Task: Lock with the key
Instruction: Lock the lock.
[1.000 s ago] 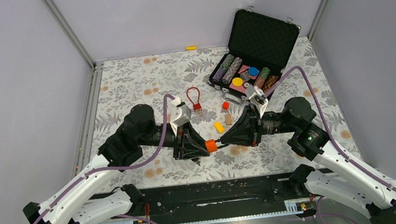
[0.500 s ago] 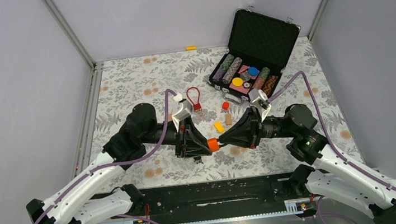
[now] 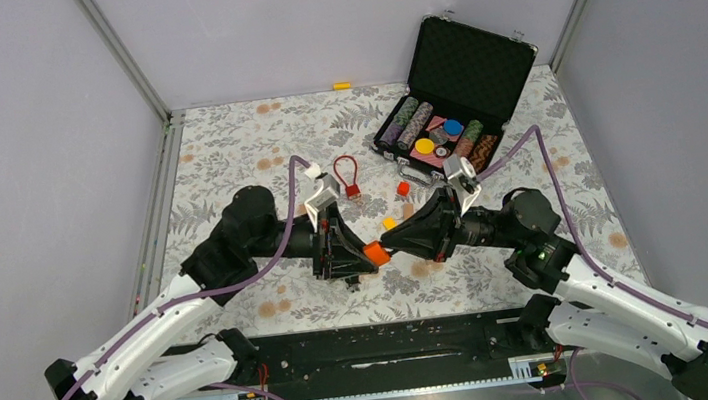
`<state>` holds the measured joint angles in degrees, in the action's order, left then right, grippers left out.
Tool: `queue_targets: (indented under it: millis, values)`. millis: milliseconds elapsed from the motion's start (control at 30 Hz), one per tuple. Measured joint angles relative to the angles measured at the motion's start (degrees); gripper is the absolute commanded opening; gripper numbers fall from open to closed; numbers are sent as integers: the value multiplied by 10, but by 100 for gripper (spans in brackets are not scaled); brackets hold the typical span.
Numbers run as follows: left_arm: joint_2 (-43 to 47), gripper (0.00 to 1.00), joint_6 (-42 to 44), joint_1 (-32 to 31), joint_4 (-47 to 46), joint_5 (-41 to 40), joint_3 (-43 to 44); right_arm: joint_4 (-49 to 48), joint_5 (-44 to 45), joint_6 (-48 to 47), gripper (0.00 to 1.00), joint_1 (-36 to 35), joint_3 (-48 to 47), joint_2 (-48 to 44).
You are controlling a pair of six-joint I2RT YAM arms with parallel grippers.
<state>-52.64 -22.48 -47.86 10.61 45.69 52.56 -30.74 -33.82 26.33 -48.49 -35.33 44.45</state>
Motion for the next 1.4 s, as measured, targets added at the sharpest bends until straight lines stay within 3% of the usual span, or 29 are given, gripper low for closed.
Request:
queue_targets:
  millis: [100,300,433,633,867,1167,1267,1400]
  values:
    - [0,9,1,4,0,-6,0,32,22,-7,0,-5,-7,-9]
    - [3,71,31,8,-5,-20,1,157,54,-37,0,-22,-56,-29]
    - [3,83,62,20,14,-42,16,240,42,-58,0,-33,-73,-31]
    - [-20,83,115,21,65,-11,56,356,26,-99,0,-33,-121,-11]
    - [-90,80,150,21,105,67,60,395,13,-111,0,-33,-137,31]
    - [-136,64,154,9,114,106,60,408,13,-111,0,-33,-151,64]
    - [-141,54,156,5,121,110,60,407,13,-109,0,-33,-153,64]
    - [-144,27,165,1,130,110,60,406,14,-105,0,-33,-154,65]
